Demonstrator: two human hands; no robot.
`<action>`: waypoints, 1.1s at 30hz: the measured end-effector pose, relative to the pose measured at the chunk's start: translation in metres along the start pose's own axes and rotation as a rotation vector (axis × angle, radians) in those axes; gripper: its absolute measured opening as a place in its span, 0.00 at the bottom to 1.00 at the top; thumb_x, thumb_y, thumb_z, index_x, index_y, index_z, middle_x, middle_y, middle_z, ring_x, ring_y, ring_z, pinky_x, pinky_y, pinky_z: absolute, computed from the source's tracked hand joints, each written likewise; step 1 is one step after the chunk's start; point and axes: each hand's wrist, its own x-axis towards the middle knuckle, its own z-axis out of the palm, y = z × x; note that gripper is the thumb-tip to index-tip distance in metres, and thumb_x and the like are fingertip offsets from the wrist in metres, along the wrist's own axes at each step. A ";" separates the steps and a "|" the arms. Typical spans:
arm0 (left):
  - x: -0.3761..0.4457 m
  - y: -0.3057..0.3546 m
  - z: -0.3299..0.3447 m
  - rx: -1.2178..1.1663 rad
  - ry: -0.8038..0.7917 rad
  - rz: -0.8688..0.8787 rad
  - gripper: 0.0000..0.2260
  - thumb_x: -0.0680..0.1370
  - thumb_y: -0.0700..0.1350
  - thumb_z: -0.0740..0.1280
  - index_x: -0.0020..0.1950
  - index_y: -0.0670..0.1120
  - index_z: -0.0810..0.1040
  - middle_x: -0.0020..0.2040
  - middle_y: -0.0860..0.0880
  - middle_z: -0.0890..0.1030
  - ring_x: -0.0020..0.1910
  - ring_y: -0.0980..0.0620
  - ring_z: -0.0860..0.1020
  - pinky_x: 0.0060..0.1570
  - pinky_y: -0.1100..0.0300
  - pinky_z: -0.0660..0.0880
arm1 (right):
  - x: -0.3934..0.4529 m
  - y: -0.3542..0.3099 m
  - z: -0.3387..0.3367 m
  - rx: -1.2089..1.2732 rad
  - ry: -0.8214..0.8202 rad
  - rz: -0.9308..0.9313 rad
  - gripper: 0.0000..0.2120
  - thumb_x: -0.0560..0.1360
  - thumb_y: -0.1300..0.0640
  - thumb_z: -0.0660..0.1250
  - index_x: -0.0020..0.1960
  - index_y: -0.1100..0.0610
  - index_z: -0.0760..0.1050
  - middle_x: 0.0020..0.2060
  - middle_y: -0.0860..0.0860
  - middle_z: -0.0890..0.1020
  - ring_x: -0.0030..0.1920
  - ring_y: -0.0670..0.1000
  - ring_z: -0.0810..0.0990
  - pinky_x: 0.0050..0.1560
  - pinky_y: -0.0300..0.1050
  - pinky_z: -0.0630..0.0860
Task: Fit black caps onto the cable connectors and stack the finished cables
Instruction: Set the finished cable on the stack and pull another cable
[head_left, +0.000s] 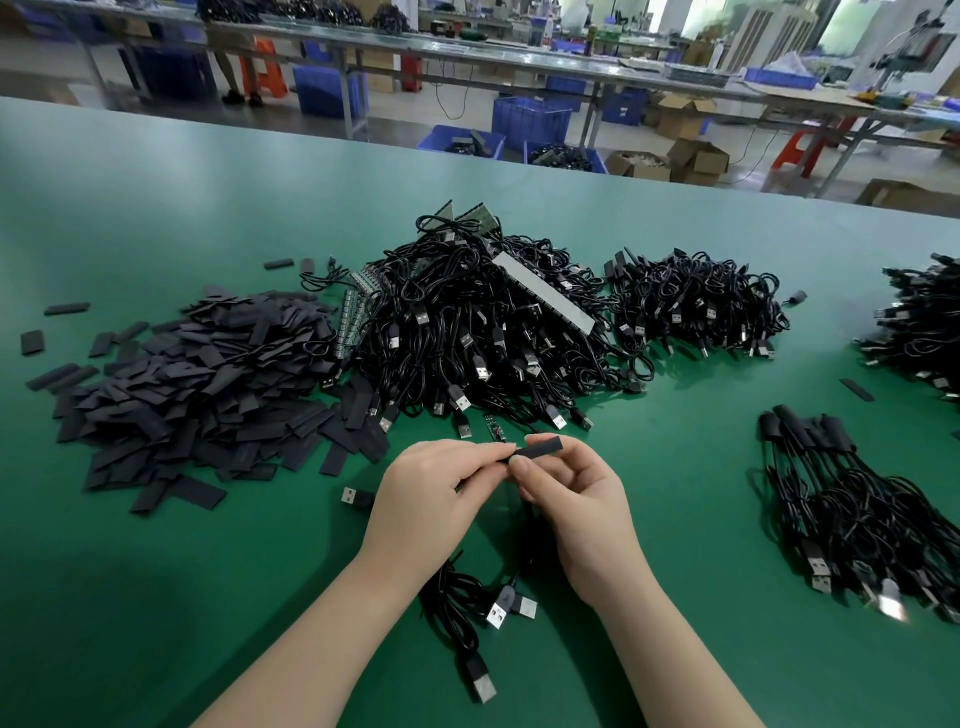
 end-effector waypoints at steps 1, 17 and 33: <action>0.000 0.000 0.000 -0.043 -0.007 -0.031 0.09 0.74 0.46 0.70 0.53 0.54 0.85 0.45 0.66 0.81 0.49 0.63 0.80 0.50 0.67 0.75 | 0.000 0.000 0.000 -0.009 -0.003 -0.016 0.11 0.72 0.65 0.74 0.44 0.48 0.84 0.31 0.49 0.82 0.36 0.45 0.81 0.42 0.34 0.77; 0.003 0.000 -0.002 -0.081 0.041 -0.118 0.09 0.73 0.44 0.75 0.52 0.54 0.85 0.44 0.64 0.82 0.48 0.66 0.80 0.49 0.71 0.75 | -0.005 0.001 0.002 -0.264 0.207 -0.231 0.21 0.74 0.61 0.74 0.62 0.42 0.79 0.46 0.45 0.87 0.47 0.44 0.85 0.47 0.32 0.77; -0.001 0.000 -0.003 -0.089 -0.018 -0.111 0.11 0.72 0.43 0.76 0.53 0.53 0.86 0.44 0.59 0.85 0.48 0.63 0.80 0.50 0.64 0.75 | -0.003 0.009 -0.002 -0.445 0.190 -0.291 0.20 0.76 0.59 0.72 0.54 0.32 0.79 0.38 0.44 0.86 0.32 0.39 0.76 0.37 0.29 0.72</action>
